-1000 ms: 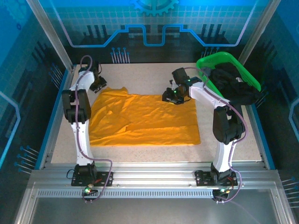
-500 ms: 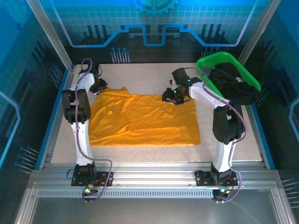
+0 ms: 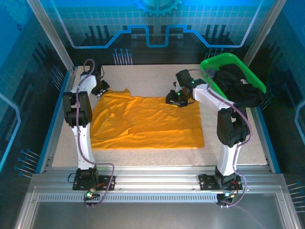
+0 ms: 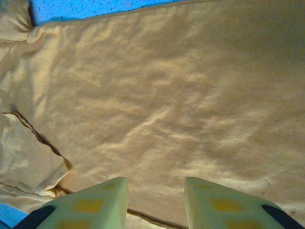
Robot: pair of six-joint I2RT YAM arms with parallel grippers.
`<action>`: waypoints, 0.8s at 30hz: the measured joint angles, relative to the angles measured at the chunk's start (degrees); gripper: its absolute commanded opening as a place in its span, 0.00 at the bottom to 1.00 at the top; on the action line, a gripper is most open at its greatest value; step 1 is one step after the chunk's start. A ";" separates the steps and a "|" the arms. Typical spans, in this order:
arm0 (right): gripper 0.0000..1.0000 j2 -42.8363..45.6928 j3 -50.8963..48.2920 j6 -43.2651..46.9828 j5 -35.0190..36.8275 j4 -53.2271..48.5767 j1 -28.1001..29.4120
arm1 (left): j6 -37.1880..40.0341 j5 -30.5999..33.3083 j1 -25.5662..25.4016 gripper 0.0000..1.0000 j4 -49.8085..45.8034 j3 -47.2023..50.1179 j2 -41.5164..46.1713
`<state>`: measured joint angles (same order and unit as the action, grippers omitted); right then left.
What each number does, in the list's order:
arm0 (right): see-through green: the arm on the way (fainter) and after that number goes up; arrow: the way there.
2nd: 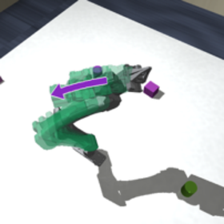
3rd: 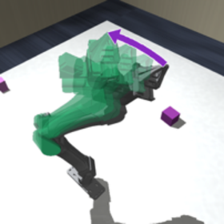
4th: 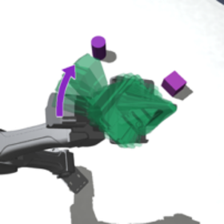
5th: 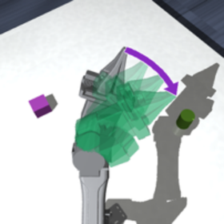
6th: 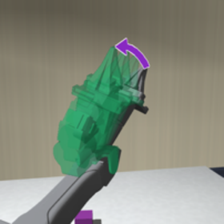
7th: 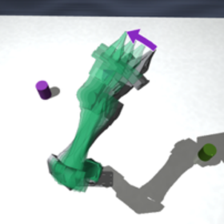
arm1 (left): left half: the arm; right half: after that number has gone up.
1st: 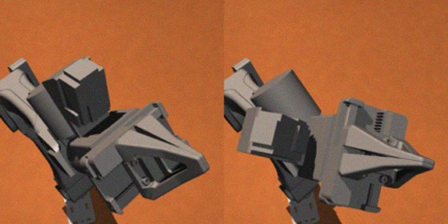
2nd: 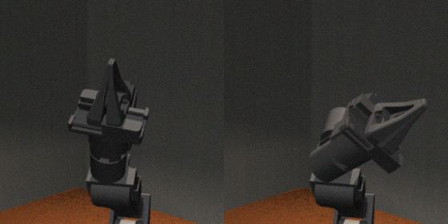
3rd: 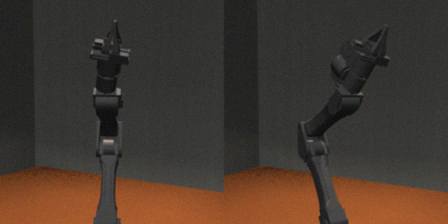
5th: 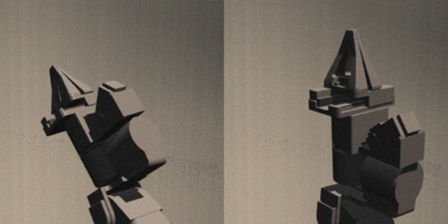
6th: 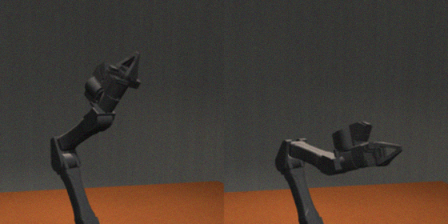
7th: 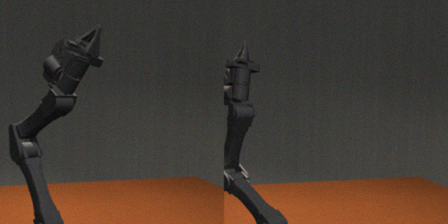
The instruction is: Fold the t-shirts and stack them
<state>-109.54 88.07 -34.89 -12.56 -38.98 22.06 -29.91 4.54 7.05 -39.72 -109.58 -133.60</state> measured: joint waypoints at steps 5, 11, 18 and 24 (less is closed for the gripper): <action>0.36 0.00 0.00 0.00 -0.04 0.00 0.00 | 0.79 0.24 -0.33 0.04 0.63 -0.02 0.92; 0.36 0.00 0.00 0.00 -0.13 0.00 0.00 | 1.88 0.81 -0.90 0.10 0.59 -0.02 1.03; 0.36 0.00 -0.02 0.00 -0.15 0.00 0.00 | 2.49 0.85 -1.22 0.16 0.59 -0.02 1.05; 0.36 0.00 -0.02 0.02 -0.15 0.00 0.00 | 3.23 0.85 -1.25 0.18 0.61 -0.02 1.11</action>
<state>-109.54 88.05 -34.87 -12.71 -38.98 22.06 -26.68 5.39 5.80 -39.11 -109.60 -132.49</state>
